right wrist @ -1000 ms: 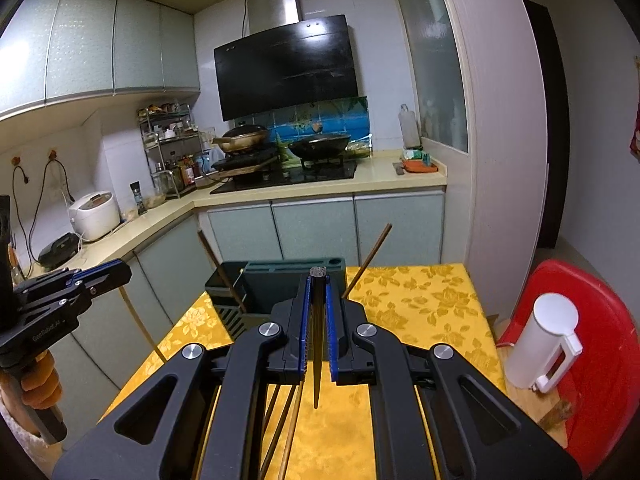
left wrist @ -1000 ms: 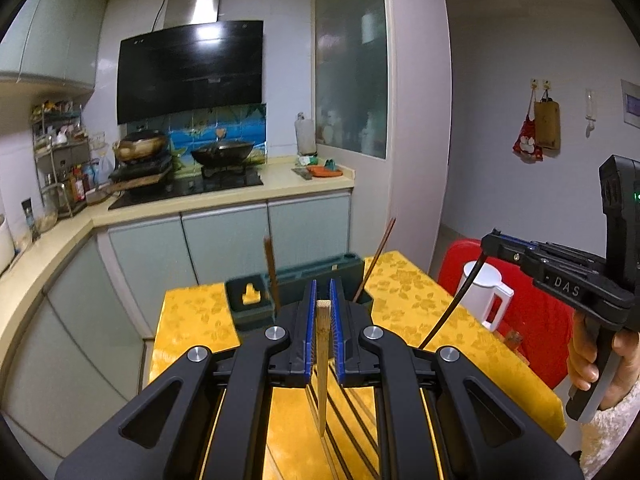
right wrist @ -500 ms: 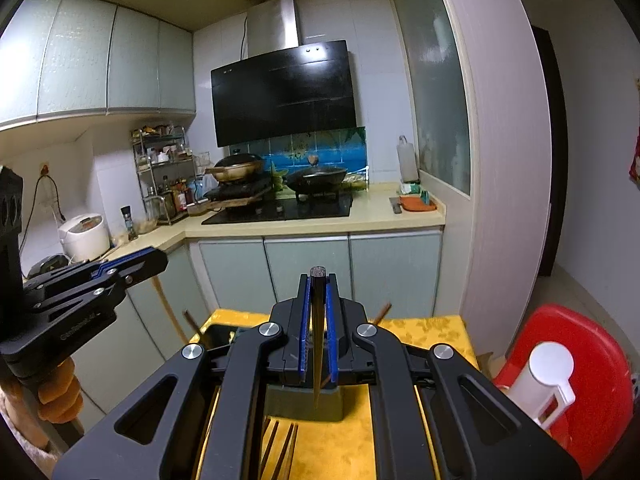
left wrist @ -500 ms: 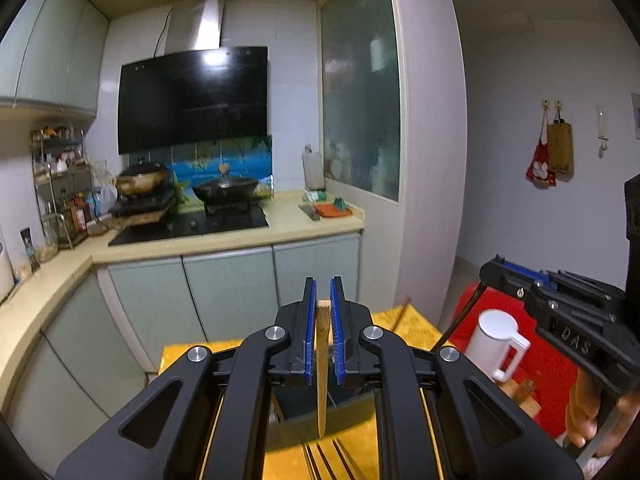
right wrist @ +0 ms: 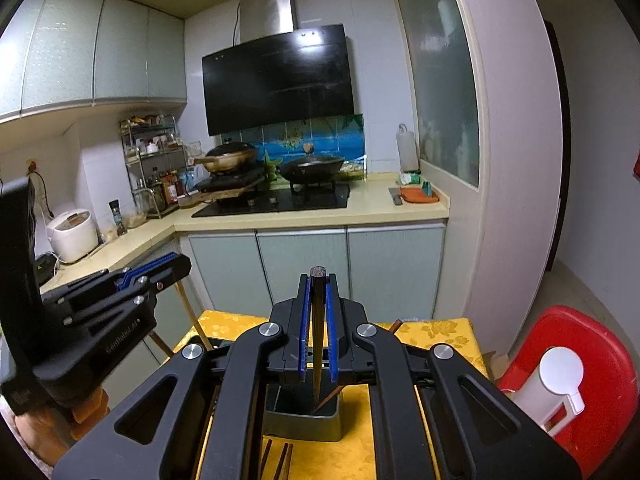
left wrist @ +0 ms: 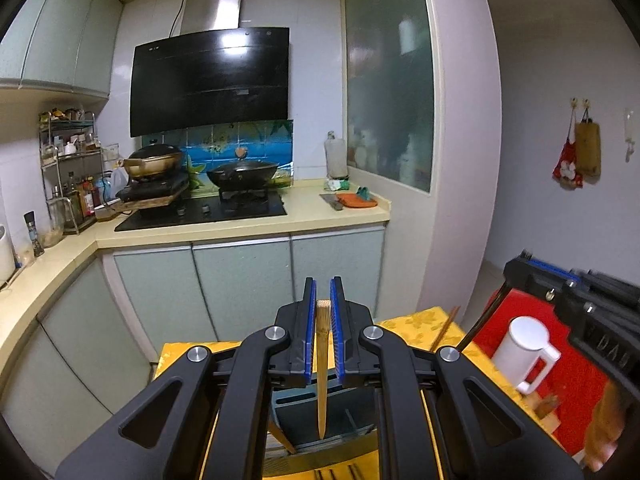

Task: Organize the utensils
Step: 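Lift both held chopsticks and carry them over the green utensil holder, then open left tool dropping its chopstick into the holder while right tool releases its own, then withdraw both open tools from the holder toward the loose chopsticks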

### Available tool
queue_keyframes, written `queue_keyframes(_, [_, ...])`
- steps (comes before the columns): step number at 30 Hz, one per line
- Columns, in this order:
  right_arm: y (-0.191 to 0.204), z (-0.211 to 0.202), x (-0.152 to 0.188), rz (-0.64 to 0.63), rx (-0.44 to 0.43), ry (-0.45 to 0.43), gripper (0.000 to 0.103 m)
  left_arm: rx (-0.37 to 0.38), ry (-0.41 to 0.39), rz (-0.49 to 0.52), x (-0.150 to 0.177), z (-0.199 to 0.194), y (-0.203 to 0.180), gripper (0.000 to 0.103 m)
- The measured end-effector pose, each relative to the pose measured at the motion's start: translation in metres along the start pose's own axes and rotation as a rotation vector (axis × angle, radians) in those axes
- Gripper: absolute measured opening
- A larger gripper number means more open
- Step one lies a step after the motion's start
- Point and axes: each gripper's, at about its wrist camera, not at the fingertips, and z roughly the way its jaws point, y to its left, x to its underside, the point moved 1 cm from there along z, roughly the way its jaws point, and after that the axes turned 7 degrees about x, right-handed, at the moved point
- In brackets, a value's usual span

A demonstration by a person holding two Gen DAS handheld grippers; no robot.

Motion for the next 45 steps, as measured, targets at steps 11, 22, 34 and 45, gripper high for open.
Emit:
queue_keyframes(11, [0.013,0.036,0.023,-0.023,-0.002,0.096,0.008,-0.02,0.067,-0.008,0.035,0.03,0.013,0.007])
queue_keyframes(22, [0.012,0.049,0.03,0.013,-0.036,0.143,0.027,-0.01,0.053,-0.054,0.034,0.024,0.025,0.058])
queue_keyframes(34, [0.005,0.019,0.028,0.001,0.018,0.052,0.046,-0.022,0.023,-0.055,0.042,-0.014,0.032,0.081])
queue_keyframes(45, [-0.008,-0.016,0.044,0.01,0.043,0.012,0.051,-0.037,0.047,-0.071,0.077,-0.046,0.037,0.086])
